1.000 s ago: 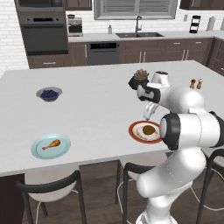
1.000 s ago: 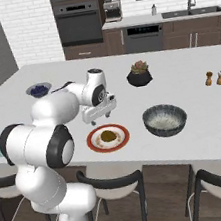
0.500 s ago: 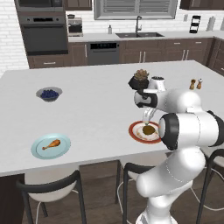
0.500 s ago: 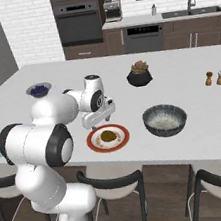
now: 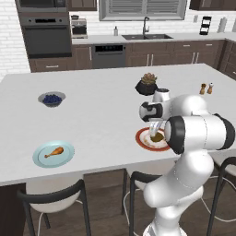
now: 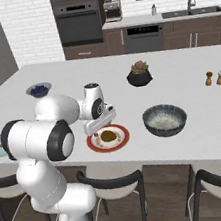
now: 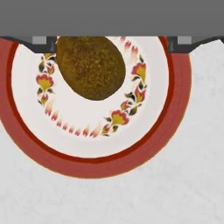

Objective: Pick the chicken drumstick and avocado from their plates and place them in the bowl. Then put the bowl in the fridge.

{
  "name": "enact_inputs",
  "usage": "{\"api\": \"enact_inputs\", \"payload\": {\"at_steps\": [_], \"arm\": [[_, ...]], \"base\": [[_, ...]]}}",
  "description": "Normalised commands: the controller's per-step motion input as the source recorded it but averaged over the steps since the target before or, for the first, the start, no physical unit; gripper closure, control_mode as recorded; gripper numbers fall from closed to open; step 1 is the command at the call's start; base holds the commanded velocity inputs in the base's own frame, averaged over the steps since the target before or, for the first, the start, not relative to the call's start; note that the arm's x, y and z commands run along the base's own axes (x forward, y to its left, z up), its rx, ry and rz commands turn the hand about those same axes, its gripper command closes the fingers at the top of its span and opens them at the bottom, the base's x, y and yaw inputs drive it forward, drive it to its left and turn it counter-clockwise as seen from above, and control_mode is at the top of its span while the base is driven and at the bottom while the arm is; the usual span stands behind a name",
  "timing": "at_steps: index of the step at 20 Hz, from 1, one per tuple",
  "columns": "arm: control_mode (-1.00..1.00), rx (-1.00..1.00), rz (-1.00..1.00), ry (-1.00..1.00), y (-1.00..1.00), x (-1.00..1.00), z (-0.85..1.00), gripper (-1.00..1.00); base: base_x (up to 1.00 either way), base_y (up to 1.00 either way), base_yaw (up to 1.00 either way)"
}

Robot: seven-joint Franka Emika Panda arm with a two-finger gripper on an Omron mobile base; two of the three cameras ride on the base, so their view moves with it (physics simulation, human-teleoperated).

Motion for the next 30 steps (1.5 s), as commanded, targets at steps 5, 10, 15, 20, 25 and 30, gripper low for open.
{"api": "enact_inputs", "payload": {"at_steps": [5, 10, 15, 20, 25, 30], "arm": [[-1.00, 0.00, 0.05, 0.00, -0.09, 0.15, -0.31, -1.00], [-1.00, 0.00, 0.03, 0.00, -0.08, 0.06, -0.16, -1.00], [-1.00, 0.00, 0.01, 0.00, 0.00, 0.00, -0.21, -1.00], [-1.00, 0.00, 0.01, 0.00, 0.00, 0.00, -0.14, 1.00], [-1.00, 0.00, 0.00, 0.00, 0.00, 0.00, 0.00, 1.00], [-1.00, 0.02, 0.00, -0.02, -0.15, -0.19, 0.68, 1.00]], "base": [[0.00, 0.00, 0.00], [0.00, 0.00, 0.00], [0.00, 0.00, 0.00], [0.00, 0.00, 0.00], [0.00, 0.00, 0.00], [0.00, 0.00, 0.00]]}}
